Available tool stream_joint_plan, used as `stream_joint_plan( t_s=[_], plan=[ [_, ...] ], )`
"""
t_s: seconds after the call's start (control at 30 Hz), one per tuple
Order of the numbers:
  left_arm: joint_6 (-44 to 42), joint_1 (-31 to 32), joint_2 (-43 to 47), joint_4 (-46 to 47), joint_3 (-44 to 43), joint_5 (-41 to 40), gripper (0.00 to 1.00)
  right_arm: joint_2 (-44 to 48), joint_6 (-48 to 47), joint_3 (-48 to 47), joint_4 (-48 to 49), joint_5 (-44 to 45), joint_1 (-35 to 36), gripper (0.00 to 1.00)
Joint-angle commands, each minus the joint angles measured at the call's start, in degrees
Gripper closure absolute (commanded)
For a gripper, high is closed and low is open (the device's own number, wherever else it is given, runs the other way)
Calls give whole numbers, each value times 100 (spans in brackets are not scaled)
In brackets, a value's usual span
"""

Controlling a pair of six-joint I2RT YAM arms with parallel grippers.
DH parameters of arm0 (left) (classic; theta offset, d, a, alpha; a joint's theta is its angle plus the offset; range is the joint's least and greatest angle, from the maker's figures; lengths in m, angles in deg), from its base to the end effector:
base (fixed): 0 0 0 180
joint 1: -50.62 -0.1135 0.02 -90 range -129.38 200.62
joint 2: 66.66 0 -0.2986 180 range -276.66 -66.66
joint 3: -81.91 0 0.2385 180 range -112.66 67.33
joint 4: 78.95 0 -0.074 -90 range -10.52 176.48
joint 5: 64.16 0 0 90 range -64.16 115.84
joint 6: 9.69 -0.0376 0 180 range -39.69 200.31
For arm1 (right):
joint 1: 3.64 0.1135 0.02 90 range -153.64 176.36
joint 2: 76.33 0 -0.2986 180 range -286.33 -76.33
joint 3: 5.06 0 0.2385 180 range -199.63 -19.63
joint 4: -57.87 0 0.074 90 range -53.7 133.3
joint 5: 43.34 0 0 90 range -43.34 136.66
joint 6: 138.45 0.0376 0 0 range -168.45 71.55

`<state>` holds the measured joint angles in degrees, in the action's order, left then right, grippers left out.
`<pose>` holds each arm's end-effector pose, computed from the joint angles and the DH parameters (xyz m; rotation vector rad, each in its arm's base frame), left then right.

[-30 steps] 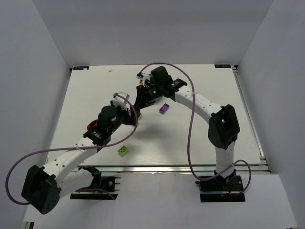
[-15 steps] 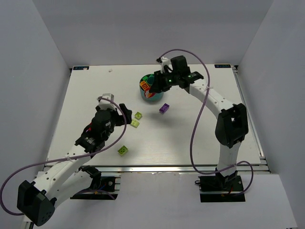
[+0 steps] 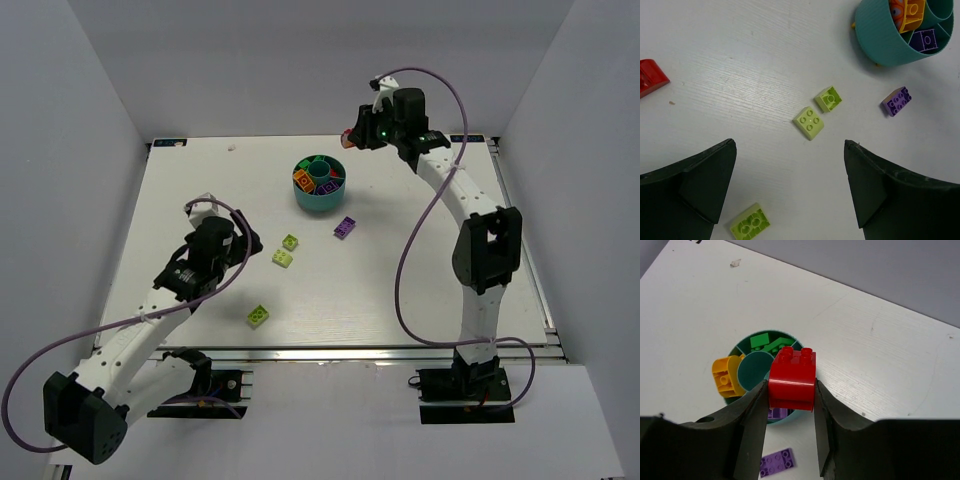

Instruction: Sort the legos into containers by color

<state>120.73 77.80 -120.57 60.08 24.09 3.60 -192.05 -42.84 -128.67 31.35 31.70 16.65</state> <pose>0.1567 -0.0645 0.3055 -0.4596 2.1238 -0.2458 0.4566 0.1792 0.3800 -0.4236 1.8756 0.5531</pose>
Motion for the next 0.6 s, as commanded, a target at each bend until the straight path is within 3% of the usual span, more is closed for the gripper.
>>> stream_joint_plan(
  t_s=[0.0, 0.57],
  plan=[
    [308, -81, 65, -200, -246, 159, 3, -310, -148, -442, 456, 239, 45, 100],
    [660, -178, 469, -481, -17, 44, 3, -873, 195, -470, 588, -173, 97, 100]
  ],
)
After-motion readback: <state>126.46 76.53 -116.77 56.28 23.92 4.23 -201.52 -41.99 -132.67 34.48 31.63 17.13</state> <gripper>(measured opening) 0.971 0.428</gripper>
